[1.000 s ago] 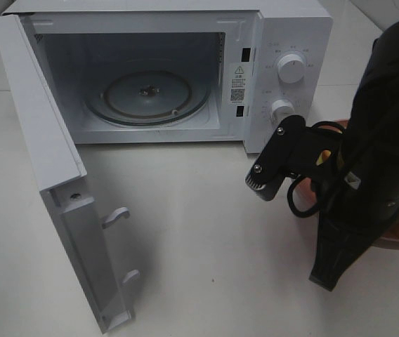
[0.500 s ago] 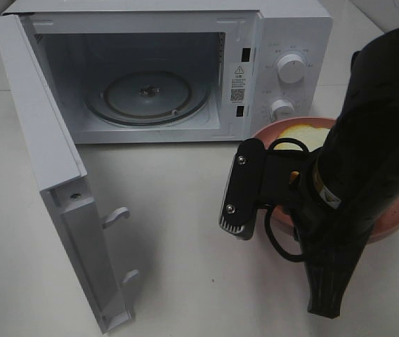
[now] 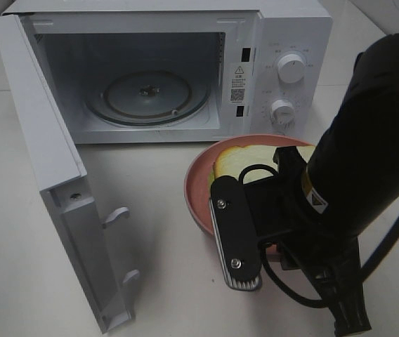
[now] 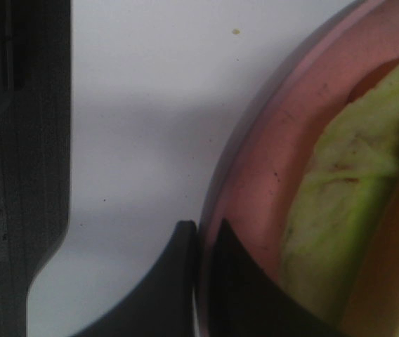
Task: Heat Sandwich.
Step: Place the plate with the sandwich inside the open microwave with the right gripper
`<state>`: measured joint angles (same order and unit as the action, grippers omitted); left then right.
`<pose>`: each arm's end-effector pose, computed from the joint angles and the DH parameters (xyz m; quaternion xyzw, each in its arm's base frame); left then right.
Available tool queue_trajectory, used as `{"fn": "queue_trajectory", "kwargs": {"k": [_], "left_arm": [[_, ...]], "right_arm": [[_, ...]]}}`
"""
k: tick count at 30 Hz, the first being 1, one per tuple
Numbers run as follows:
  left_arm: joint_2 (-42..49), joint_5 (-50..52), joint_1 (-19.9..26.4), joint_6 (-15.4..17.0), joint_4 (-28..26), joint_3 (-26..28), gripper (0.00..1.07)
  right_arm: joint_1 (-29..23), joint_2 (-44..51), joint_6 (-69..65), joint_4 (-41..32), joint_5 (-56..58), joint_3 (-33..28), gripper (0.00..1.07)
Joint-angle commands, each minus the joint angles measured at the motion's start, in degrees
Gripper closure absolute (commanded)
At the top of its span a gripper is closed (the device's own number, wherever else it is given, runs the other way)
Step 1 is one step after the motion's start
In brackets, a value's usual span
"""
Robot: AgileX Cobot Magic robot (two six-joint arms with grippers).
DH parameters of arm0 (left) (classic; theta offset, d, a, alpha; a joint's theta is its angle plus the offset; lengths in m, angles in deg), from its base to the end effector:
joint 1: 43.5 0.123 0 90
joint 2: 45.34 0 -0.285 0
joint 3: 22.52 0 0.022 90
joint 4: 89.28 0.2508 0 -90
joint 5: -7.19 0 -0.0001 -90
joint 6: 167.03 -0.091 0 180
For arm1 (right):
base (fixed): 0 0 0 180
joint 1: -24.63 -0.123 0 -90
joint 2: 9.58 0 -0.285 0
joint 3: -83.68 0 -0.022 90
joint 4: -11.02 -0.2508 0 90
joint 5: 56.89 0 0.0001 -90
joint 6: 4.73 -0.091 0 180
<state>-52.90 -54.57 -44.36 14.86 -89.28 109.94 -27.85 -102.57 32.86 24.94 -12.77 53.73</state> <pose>-0.0083 0.0001 0.2808 -0.0077 0.8520 -0.0126 0.5234 0.1696 0.1958 0.2026 -0.7522 0.6426 -0.0783 0.1230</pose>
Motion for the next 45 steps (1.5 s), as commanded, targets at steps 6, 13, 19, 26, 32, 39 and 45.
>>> {"fn": "queue_trajectory", "kwargs": {"k": [6,13,19,26,32,39,45], "left_arm": [[1.0,0.3,0.2,-0.1,0.0,0.0,0.09],[1.0,0.3,0.2,-0.1,0.0,0.0,0.09],[1.0,0.3,0.2,-0.1,0.0,0.0,0.09],[1.0,0.3,0.2,-0.1,0.0,0.0,0.09],[1.0,0.3,0.2,-0.1,0.0,0.0,0.09],[1.0,0.3,0.2,-0.1,0.0,0.0,0.09],[1.0,0.3,0.2,-0.1,0.0,0.0,0.09]], "right_arm": [[-0.3,0.6,1.8,0.5,-3.0,0.3,1.07],[0.2,0.6,13.3,-0.6,-4.2,0.3,1.07],[4.4,0.6,21.9,-3.8,-7.3,0.3,1.07],[7.7,0.6,35.4,-7.5,-10.9,0.3,1.07],[9.9,0.6,43.7,-10.4,-11.7,0.3,1.07],[12.5,0.6,45.6,-10.5,-12.6,0.3,1.07],[12.5,0.6,47.1,-11.9,-13.3,0.3,1.07]]}}
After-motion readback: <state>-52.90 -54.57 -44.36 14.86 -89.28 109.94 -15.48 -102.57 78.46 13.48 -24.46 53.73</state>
